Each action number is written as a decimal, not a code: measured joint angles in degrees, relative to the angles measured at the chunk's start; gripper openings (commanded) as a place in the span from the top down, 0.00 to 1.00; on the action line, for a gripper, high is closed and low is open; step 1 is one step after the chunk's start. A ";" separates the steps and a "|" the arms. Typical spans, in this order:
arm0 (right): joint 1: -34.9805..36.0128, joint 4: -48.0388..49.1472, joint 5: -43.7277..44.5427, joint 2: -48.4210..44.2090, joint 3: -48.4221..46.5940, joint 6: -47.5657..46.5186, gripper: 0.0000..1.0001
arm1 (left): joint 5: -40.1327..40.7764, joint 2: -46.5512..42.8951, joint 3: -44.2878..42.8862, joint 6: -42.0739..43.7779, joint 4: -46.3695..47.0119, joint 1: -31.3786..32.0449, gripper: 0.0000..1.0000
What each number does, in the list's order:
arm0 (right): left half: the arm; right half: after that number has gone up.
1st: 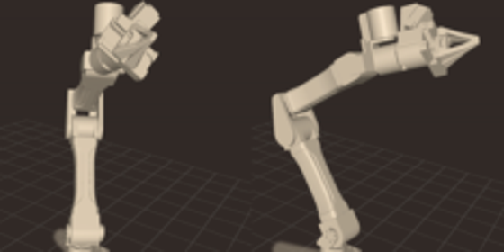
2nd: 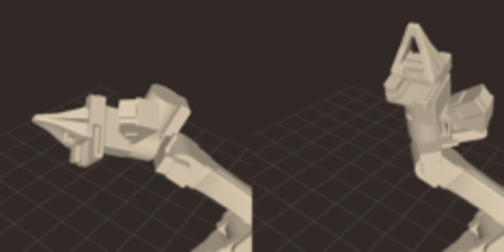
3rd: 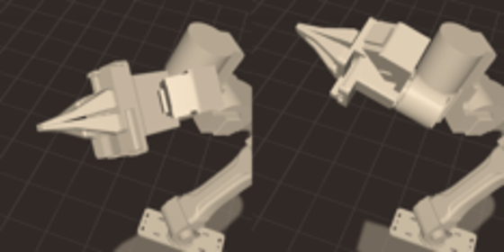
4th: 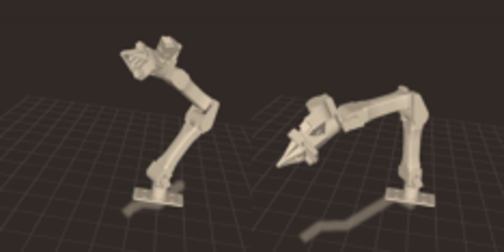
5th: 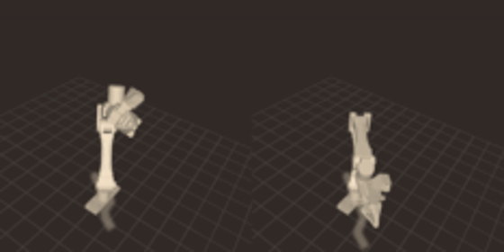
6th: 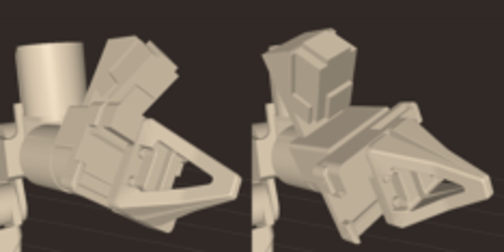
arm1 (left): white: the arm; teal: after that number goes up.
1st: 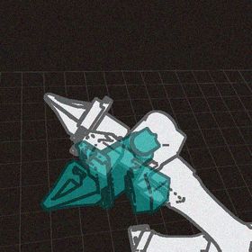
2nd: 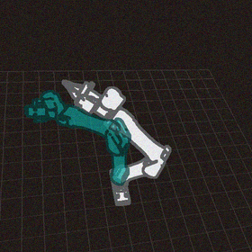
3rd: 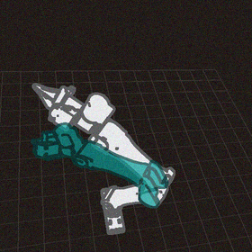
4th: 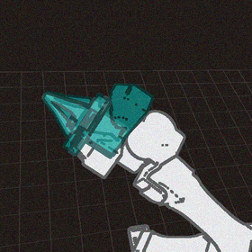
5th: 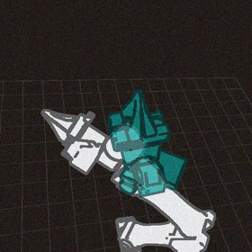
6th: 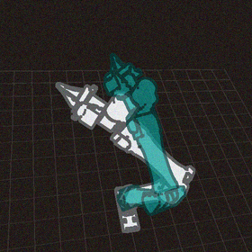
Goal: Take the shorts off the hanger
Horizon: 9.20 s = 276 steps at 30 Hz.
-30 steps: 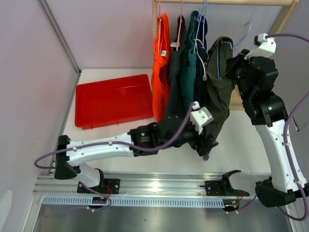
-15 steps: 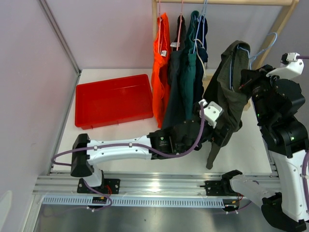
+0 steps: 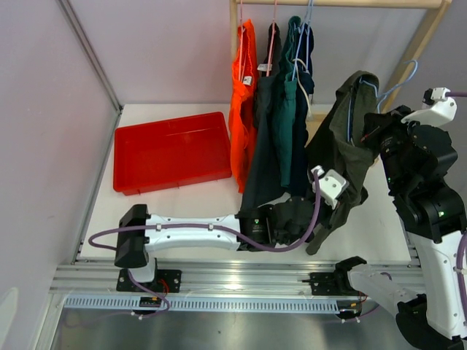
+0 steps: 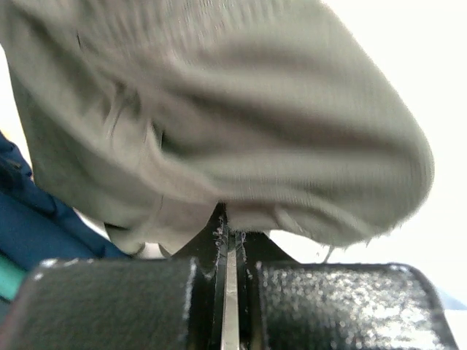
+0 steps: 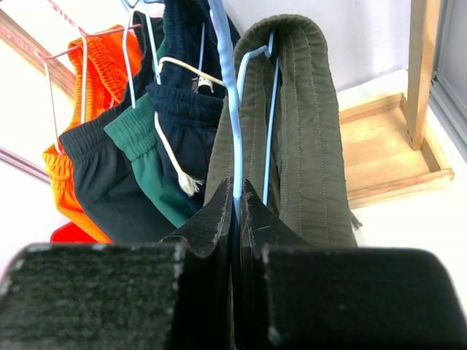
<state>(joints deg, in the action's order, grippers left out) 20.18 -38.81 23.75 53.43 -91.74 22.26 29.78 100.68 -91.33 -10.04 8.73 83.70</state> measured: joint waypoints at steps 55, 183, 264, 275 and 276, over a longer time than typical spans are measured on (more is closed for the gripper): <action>-4.50 -35.98 -17.09 -2.93 -31.78 2.73 1.00 | 12.00 -13.79 -8.02 4.24 -29.49 -2.25 1.00; -27.28 8.31 -27.65 63.45 -54.97 1.33 1.00 | -10.86 -20.83 14.40 -4.83 -19.15 -66.36 0.00; 4.76 10.19 7.96 42.73 -32.79 -11.82 0.27 | -18.62 -43.69 30.64 -2.84 -28.61 -64.61 0.01; 3.91 10.51 7.85 44.68 -31.23 -11.50 0.29 | -18.64 -43.82 30.67 -2.89 -28.61 -64.61 0.01; 3.76 10.51 7.80 44.85 -30.84 -11.37 0.30 | -18.62 -43.85 30.67 -2.89 -28.61 -64.61 0.01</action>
<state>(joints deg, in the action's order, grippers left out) 23.94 -28.29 31.55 98.28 -122.58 10.90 11.16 56.84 -60.66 -12.93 -19.88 19.09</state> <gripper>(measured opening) 0.710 0.994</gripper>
